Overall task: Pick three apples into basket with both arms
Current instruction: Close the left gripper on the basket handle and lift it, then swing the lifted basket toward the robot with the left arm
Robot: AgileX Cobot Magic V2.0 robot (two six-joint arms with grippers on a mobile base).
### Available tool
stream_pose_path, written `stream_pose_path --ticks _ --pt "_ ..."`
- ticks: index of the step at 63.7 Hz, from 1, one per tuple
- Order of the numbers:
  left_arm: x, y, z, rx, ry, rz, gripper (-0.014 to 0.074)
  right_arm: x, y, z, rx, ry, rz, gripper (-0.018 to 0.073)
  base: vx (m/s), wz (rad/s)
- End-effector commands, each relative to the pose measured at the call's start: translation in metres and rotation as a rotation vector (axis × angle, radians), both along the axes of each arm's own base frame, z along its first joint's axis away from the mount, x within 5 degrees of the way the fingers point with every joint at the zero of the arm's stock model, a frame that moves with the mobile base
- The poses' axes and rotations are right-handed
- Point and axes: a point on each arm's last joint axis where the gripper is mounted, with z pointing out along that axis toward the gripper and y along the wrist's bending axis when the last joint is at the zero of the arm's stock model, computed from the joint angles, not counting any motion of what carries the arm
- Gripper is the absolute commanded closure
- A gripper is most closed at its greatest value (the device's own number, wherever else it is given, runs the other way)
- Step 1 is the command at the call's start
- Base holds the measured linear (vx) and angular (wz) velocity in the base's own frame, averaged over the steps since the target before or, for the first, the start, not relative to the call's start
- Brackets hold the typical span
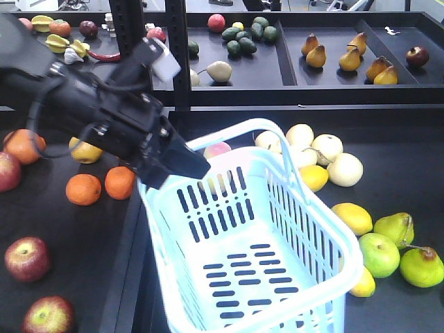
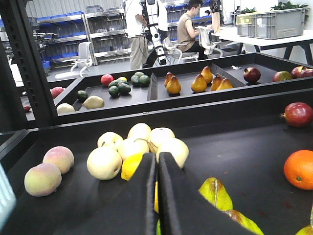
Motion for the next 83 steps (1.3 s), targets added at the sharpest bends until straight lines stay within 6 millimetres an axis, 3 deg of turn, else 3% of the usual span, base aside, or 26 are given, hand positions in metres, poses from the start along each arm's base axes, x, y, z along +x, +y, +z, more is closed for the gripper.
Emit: stream_pose_path --ticks 1,19,35,54,71,83 --pt "-0.027 0.004 0.049 -0.138 -0.081 0.042 0.0604 0.000 0.001 0.003 -0.020 -0.071 0.008 0.0564 0.00 0.00" --pt "-0.080 0.032 0.099 -0.173 -0.227 0.176 0.0604 0.000 0.001 0.003 -0.020 -0.071 0.008 0.0564 0.00 0.00" --pt "-0.113 0.063 0.106 -0.099 -0.319 0.395 0.0604 0.000 0.001 0.003 -0.020 -0.071 0.008 0.0564 0.00 0.00" --pt "-0.154 0.090 0.071 -0.227 -0.312 0.617 0.0604 0.000 0.001 0.003 -0.020 -0.071 0.008 0.0564 0.00 0.00" --pt "-0.201 0.117 0.049 -0.332 -0.422 0.730 0.0604 0.000 0.001 0.003 -0.020 -0.071 0.008 0.0564 0.00 0.00" --pt "-0.211 0.127 0.024 -0.274 -0.428 0.789 0.0604 0.000 0.001 0.003 -0.020 -0.071 0.008 0.0564 0.00 0.00"
